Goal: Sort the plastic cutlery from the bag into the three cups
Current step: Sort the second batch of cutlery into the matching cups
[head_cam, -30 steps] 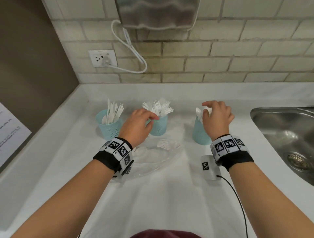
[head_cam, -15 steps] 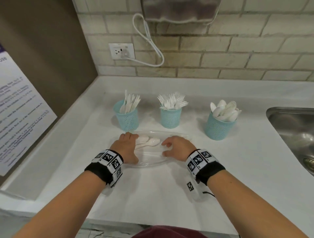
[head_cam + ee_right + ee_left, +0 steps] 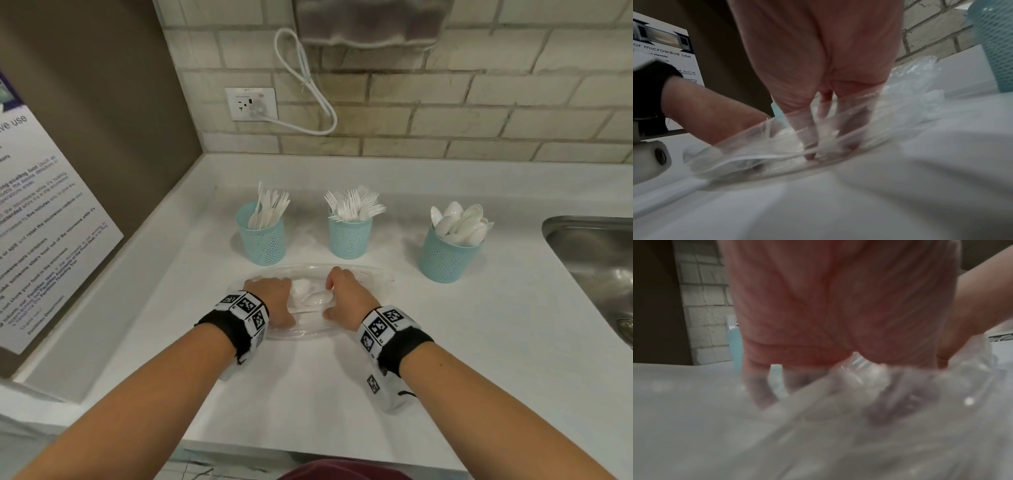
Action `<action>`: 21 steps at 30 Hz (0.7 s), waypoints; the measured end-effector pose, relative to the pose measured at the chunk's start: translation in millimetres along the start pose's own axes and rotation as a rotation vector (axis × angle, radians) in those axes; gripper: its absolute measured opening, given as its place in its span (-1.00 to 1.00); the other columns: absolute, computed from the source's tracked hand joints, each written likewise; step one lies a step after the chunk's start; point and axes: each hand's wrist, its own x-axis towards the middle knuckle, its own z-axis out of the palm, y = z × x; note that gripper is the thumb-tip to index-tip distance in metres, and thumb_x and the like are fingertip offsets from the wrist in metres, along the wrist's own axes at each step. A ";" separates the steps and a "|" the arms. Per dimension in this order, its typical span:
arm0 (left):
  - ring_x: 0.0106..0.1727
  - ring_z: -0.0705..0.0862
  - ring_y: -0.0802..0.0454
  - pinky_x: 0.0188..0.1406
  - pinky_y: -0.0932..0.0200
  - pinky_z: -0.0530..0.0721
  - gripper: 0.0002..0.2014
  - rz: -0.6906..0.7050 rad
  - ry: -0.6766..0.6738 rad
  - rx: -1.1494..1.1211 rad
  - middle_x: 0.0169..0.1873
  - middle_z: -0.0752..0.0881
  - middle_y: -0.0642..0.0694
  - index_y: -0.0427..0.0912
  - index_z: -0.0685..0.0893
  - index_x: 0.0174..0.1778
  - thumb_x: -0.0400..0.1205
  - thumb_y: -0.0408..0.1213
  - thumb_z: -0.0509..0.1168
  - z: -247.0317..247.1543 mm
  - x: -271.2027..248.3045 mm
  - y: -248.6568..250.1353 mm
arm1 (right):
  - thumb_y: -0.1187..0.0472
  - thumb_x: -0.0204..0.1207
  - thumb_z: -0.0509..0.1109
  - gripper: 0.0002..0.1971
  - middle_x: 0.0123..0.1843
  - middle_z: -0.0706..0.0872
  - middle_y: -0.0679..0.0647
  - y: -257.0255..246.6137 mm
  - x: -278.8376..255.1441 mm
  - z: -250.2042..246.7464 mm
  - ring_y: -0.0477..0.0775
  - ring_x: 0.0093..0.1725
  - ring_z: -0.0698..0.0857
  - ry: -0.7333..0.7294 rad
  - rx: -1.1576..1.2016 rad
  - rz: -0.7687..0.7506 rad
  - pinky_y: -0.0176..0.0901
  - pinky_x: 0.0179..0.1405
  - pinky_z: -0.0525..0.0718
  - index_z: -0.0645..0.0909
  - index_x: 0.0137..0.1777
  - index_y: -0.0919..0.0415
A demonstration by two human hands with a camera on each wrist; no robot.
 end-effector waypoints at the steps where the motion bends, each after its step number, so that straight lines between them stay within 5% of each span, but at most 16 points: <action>1: 0.19 0.62 -0.10 0.16 0.03 0.58 -0.47 0.012 -0.020 -0.010 0.17 0.65 -0.06 -0.10 0.49 0.26 0.43 0.06 0.37 1.0 1.5 -0.5 | 0.29 0.36 0.51 -0.49 0.24 0.43 0.16 0.6 0.2 -0.2 0.19 0.06 0.62 0.006 0.003 0.012 -0.01 0.06 0.62 0.35 0.24 0.18; 5: 0.19 0.60 -0.11 0.13 0.04 0.59 -0.54 0.096 -0.038 -0.049 0.18 0.62 -0.12 -0.14 0.50 0.24 0.50 0.02 0.34 4.6 5.2 -0.7 | 0.12 0.41 0.50 -0.43 0.35 0.35 0.13 5.7 4.0 -2.8 0.18 0.27 0.54 -0.083 -0.064 0.056 0.03 0.25 0.58 0.39 0.40 0.11; 11: -0.05 0.56 -0.09 -0.01 0.02 0.58 -0.61 0.153 -0.005 -0.138 0.07 0.59 -0.18 -0.23 0.35 0.25 0.58 -0.17 0.27 10.0 1.7 0.2 | 0.01 0.52 0.36 -0.56 0.33 0.51 0.15 11.6 9.1 4.5 0.22 0.44 0.31 -0.066 -0.149 0.042 0.07 0.41 0.43 0.48 0.34 0.15; 16: 0.04 0.62 -0.17 -0.02 0.05 0.52 -0.78 0.240 0.047 -0.231 -0.01 0.61 -0.18 -0.25 0.52 0.10 0.61 -0.22 0.22 9.3 6.9 -1.8 | 0.08 0.38 0.50 -0.66 0.19 0.63 0.19 11.3 16.5 -6.2 0.20 0.23 0.56 -0.049 0.060 0.033 -0.08 0.20 0.53 0.53 0.11 0.13; 18: -0.08 0.63 -0.14 -0.16 0.14 0.44 -0.93 0.309 0.148 -0.400 -0.18 0.58 -0.09 -0.18 0.56 -0.05 0.59 -0.28 0.25 6.1 9.3 -3.0 | 0.27 0.38 0.51 -0.69 0.13 0.67 0.19 5.4 14.3 -24.1 0.08 0.06 0.63 0.006 0.301 -0.028 -0.30 -0.06 0.55 0.52 0.07 0.14; 21: -0.25 0.53 0.04 -0.20 0.18 0.46 -0.90 0.345 0.235 -0.756 -0.31 0.53 0.02 -0.10 0.48 -0.17 0.60 -0.37 0.24 -2.9 11.4 -1.2 | 0.42 0.45 0.39 -0.68 0.08 0.62 0.03 -16.7 7.6 -59.1 -0.07 -0.09 0.62 0.133 0.584 -0.117 -0.35 -0.07 0.54 0.52 0.16 0.14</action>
